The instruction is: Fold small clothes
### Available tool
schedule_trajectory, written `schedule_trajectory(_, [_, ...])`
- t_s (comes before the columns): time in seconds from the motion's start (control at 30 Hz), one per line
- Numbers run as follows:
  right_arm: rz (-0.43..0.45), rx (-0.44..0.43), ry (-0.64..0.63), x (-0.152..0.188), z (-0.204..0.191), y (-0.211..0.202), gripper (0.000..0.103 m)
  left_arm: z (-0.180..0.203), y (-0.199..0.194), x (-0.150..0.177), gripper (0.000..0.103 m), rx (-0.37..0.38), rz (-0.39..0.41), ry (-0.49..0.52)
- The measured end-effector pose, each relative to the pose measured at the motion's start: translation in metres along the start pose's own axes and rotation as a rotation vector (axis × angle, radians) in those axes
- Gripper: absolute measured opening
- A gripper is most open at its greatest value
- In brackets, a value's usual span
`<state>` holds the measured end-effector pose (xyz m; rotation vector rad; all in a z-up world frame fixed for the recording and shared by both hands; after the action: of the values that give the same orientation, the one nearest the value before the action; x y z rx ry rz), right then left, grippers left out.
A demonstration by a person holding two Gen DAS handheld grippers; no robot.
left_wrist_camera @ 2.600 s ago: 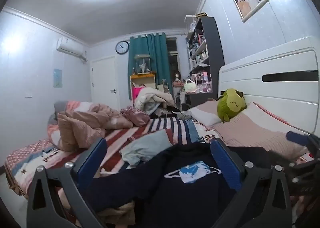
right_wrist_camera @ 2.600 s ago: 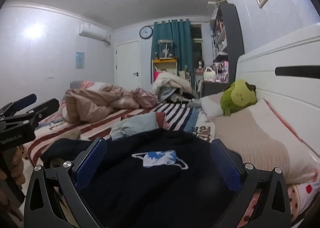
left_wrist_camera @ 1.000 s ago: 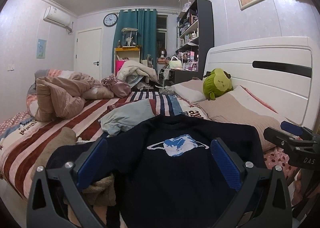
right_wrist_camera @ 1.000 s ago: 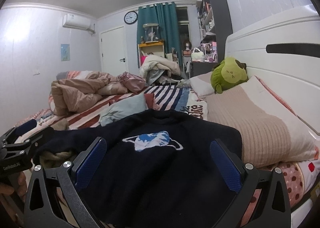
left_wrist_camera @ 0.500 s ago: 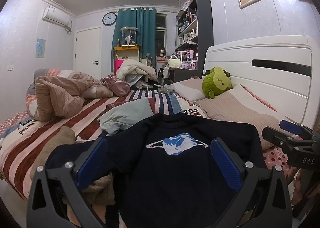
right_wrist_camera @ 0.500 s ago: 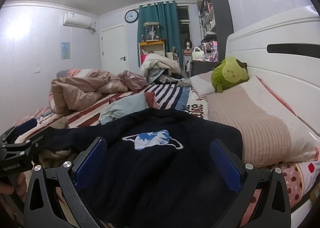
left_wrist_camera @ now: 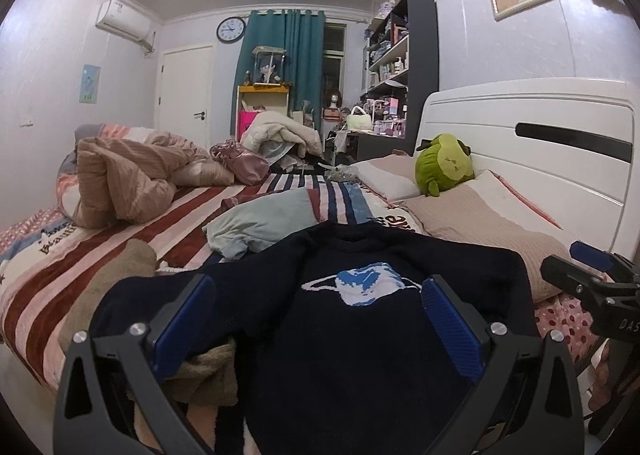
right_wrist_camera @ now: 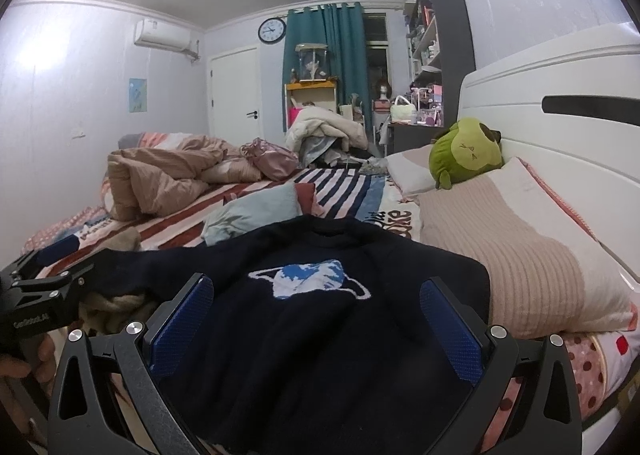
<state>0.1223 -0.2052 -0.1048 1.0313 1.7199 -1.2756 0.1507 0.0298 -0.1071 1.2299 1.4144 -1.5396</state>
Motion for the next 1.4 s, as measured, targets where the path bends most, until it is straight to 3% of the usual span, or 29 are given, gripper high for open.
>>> schedule_trajectory(0.33, [-0.023, -0.006, -0.051, -0.002, -0.019, 0.011, 0.103, -0.046, 0.012, 0.022, 0.102, 0.051, -0.019, -0.113])
schedule_trajectory(0.57, [-0.056, 0.001, -0.097, 0.001, -0.036, 0.026, 0.103, -0.109, 0.017, 0.04, 0.102, -0.018, -0.032, -0.112])
schedule_trajectory(0.67, [-0.078, -0.012, -0.059, 0.002, -0.034, 0.036, 0.103, -0.138, 0.021, 0.054, 0.101, -0.043, -0.053, -0.124])
schedule_trajectory(0.83, [-0.126, -0.049, 0.045, 0.005, -0.023, 0.053, 0.103, -0.174, 0.033, 0.082, 0.086, -0.101, -0.121, -0.118])
schedule_trajectory(1.0, [-0.165, -0.076, 0.086, 0.01, -0.022, 0.063, 0.103, -0.2, 0.038, 0.099, 0.086, -0.115, -0.13, -0.194])
schedule_trajectory(1.07, [-0.177, -0.083, 0.092, 0.011, -0.022, 0.066, 0.103, -0.202, 0.042, 0.103, 0.085, -0.087, -0.136, -0.214])
schedule_trajectory(1.13, [-0.185, -0.09, 0.094, 0.011, -0.022, 0.069, 0.103, -0.2, 0.047, 0.105, 0.07, -0.033, -0.14, -0.251])
schedule_trajectory(1.2, [-0.19, -0.094, 0.096, 0.012, -0.023, 0.071, 0.103, -0.199, 0.048, 0.107, 0.059, -0.03, -0.144, -0.266])
schedule_trajectory(1.3, [-0.191, -0.104, 0.107, 0.012, -0.023, 0.071, 0.103, -0.195, 0.047, 0.104, 0.025, -0.056, -0.149, -0.238])
schedule_trajectory(1.4, [-0.191, -0.125, 0.127, 0.013, -0.022, 0.071, 0.103, -0.189, 0.042, 0.092, 0.013, -0.054, -0.129, -0.222])
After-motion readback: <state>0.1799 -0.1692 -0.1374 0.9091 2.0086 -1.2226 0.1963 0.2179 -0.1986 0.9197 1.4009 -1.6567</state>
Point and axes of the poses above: each gripper's, at about its wrist camera, not at the fingertips, and y roughly the way its jaws point, z to its right, x to its underside, the point moved 10 cm from there along y, roughly the way its jaws point, and after that the axes turned 7 degrees about y, right-handed, at the moved point
